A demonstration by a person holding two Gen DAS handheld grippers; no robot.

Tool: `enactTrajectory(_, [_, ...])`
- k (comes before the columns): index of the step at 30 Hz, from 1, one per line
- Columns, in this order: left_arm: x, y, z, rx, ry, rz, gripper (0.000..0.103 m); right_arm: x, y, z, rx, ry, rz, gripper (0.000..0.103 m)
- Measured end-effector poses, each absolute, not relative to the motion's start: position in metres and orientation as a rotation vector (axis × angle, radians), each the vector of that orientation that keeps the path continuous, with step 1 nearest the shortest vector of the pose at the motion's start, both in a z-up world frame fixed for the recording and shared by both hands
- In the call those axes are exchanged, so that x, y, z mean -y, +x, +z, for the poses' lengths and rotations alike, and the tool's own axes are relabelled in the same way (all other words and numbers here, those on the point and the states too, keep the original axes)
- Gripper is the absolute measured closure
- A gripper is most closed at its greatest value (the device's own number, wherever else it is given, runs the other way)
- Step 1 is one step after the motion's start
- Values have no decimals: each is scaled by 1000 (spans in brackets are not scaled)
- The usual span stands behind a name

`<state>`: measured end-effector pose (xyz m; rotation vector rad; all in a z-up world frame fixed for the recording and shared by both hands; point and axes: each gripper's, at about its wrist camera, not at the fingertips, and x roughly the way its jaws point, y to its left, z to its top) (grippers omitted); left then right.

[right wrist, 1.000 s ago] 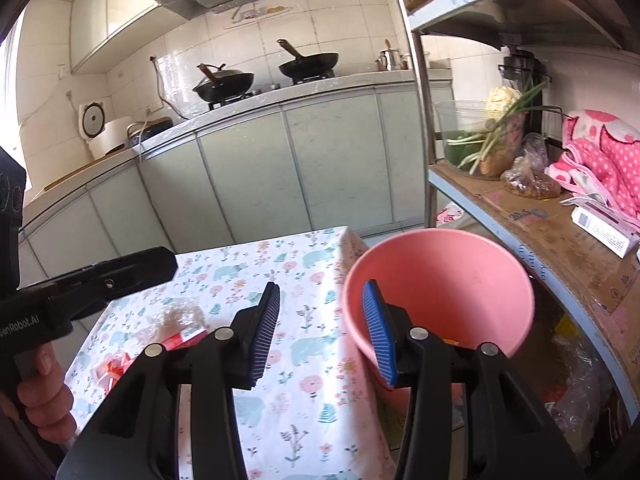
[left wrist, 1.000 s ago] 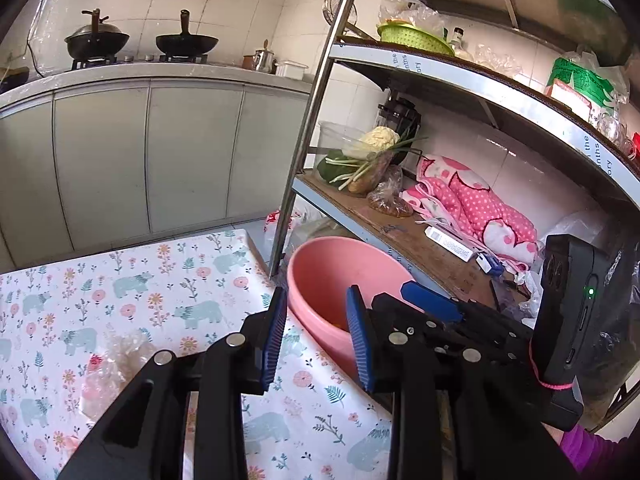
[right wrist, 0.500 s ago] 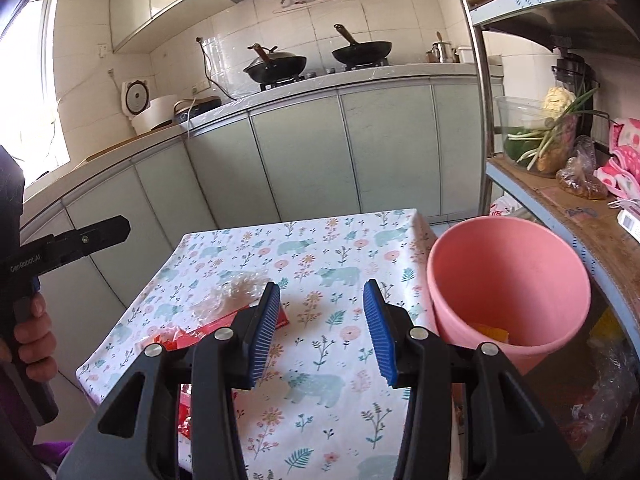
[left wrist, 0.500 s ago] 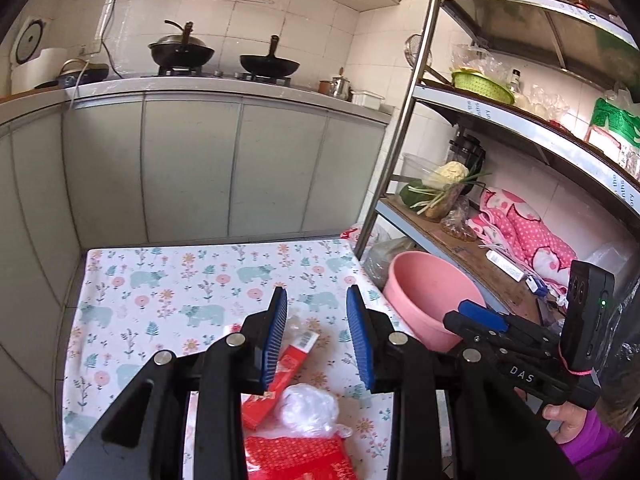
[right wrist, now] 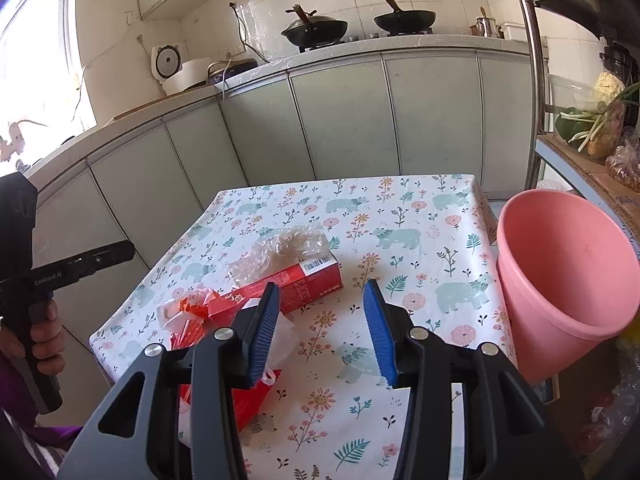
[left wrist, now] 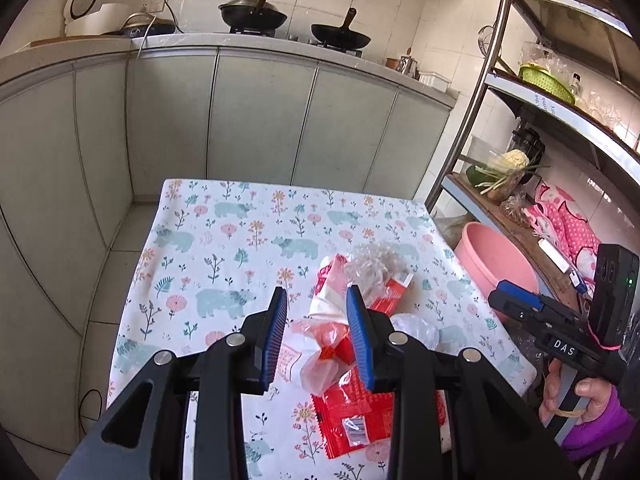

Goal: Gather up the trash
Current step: 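Grasp orange-ribboned plastic bag with left tool while right tool grasps clear plastic bag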

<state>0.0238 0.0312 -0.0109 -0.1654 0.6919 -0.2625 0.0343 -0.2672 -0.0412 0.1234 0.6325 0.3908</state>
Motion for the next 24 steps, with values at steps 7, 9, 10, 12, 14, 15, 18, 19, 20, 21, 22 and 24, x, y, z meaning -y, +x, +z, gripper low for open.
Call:
enactTrajectory(7, [-22,25,-41,-770,-137,-275,73,254,40,-51,-673,109,429,59])
enactTrajectory(9, [-19,27,-49,-793,-126,-271,73,250,40,-53,-682,104,441,59])
enactTrajectory(10, [-18,29,-53,-803,-118,-265,73,248,41,-54,-687,102,447,59])
enactTrajectory(12, [-18,31,-61,-825,-107,-253,73,244,42,-57,-698,97,459,59])
enactTrajectory(14, [-18,33,-68,-842,-102,-245,73,241,43,-59,-708,94,473,59])
enactTrajectory(15, [-19,33,-71,-847,-99,-242,73,238,43,-59,-713,92,480,59])
enactTrajectory(18, [-20,34,-78,-850,-84,-225,73,233,44,-62,-727,90,498,59])
enactTrajectory(19, [-20,33,-79,-848,-83,-222,73,231,45,-63,-733,88,501,59])
enactTrajectory(20, [-21,34,-79,-847,-83,-222,74,229,46,-65,-738,85,504,59])
enactTrajectory(21, [-21,33,-80,-845,-83,-224,74,229,46,-65,-742,84,507,59])
enactTrajectory(22, [-21,33,-80,-841,-81,-225,76,228,46,-66,-747,84,509,59])
enactTrajectory(24, [-21,32,-78,-826,-67,-222,80,226,48,-68,-754,84,513,59])
